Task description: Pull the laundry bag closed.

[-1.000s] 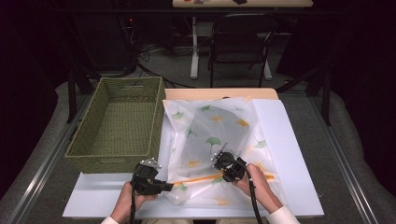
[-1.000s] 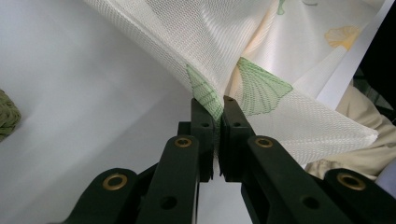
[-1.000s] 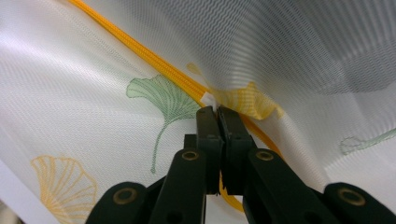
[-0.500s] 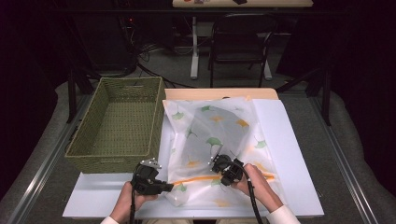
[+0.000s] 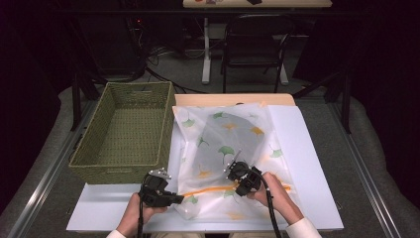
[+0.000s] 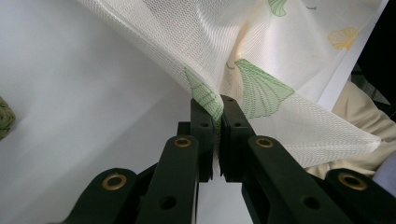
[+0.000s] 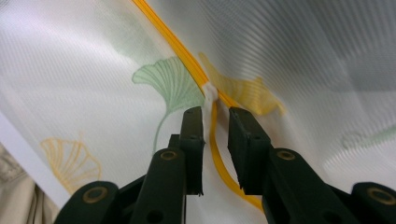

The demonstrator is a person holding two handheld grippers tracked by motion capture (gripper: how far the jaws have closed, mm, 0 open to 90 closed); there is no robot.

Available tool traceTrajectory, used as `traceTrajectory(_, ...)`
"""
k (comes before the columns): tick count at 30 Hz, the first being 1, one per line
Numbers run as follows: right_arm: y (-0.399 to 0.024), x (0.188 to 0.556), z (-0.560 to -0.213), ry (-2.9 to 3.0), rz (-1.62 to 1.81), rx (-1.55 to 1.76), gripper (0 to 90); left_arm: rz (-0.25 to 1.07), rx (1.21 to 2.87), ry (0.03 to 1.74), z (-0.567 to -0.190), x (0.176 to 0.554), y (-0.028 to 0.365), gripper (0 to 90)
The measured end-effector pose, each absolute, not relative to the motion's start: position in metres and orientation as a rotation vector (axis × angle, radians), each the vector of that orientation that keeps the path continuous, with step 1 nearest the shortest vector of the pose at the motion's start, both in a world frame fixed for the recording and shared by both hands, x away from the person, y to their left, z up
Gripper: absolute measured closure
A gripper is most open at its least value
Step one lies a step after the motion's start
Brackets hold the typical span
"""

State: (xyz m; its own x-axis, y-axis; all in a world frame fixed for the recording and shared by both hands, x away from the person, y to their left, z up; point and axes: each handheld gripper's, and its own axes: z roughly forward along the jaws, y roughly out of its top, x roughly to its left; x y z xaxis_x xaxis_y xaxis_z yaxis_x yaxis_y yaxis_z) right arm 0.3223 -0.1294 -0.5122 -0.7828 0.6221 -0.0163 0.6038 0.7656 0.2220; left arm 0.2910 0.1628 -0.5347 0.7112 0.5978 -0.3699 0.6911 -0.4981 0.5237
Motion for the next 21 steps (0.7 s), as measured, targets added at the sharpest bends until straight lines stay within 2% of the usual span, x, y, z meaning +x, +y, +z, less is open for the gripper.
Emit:
traceTrajectory(7,-0.142,0.314,-0.499,2.855,0.355,1.018,76.4,-0.179,2.254,0.975,-0.534,0.291,0.162,86.3)
traceTrajectory(15,-0.13,0.318,-0.523,2.87,0.263,0.996,77.3,-0.178,2.251,0.975,-0.534,0.29,0.163,86.2)
traceTrajectory(21,-0.131,0.323,-0.526,2.83,0.28,1.012,75.4,-0.181,2.252,0.978,-0.534,0.29,0.163,86.2)
